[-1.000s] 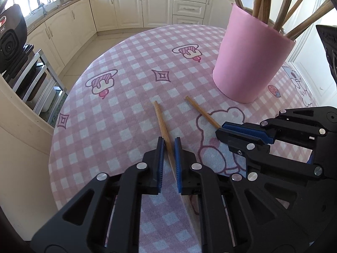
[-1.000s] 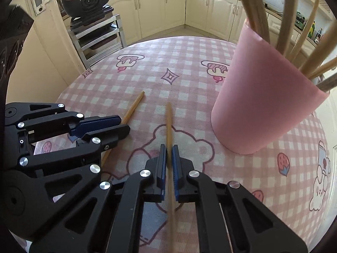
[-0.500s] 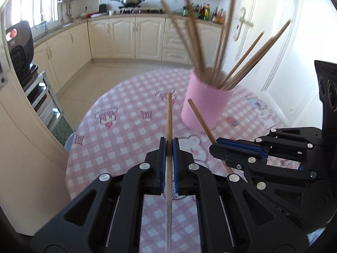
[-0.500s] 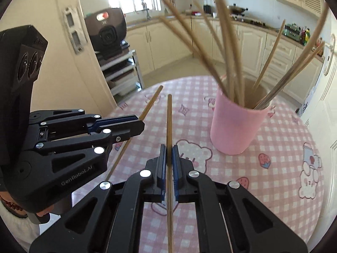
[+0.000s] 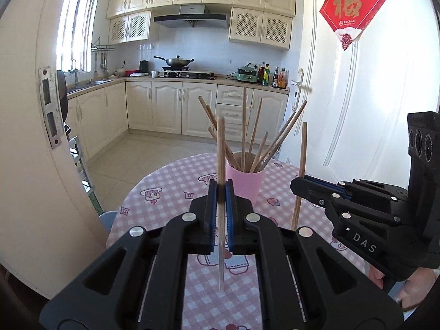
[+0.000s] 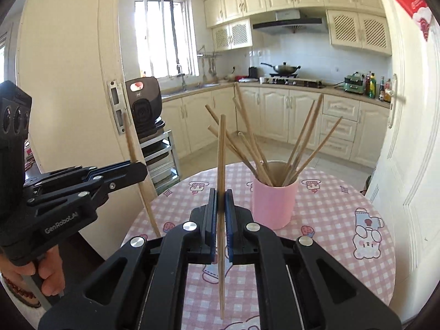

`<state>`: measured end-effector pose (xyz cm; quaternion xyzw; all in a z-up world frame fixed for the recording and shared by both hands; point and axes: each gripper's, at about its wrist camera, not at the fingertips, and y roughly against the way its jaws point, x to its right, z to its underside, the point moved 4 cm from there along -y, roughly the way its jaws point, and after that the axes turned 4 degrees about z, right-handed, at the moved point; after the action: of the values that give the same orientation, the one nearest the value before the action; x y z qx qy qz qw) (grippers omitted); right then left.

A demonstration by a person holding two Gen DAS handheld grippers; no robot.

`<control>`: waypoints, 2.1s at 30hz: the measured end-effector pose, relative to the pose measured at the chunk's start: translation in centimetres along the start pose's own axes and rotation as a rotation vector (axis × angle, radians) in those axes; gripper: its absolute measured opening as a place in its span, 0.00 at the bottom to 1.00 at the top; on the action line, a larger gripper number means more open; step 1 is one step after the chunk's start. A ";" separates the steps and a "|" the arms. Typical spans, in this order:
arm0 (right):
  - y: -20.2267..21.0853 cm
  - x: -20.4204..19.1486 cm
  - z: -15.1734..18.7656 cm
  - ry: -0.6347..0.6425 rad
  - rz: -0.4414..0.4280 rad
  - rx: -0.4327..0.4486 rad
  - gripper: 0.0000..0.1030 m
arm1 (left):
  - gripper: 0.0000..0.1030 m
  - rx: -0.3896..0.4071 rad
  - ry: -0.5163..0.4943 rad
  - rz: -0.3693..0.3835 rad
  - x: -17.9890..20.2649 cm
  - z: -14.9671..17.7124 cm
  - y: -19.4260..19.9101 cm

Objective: Organize utensils
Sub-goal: 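Lift both held chopsticks upright and carry them above the pink cup, then lower both chopsticks into the pink cup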

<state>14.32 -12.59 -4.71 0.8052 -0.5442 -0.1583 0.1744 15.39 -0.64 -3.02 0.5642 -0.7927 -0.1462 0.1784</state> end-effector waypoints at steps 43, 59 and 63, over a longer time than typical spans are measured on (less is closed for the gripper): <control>2.9 5.1 -7.8 -0.029 0.212 0.387 0.04 | 0.06 0.253 -0.064 -0.006 5.6 -10.6 -0.2; -0.4 5.7 -10.5 -0.038 0.169 0.437 0.04 | 0.06 0.334 -0.056 0.034 6.1 -13.4 -2.7; -0.8 5.8 -10.2 -0.040 0.160 0.429 0.04 | 0.06 0.351 -0.095 -0.004 5.7 -12.9 -2.4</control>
<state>21.61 -16.63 3.56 0.7749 -0.6308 -0.0406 0.0003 21.46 -7.16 8.20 0.5807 -0.8125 -0.0323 0.0389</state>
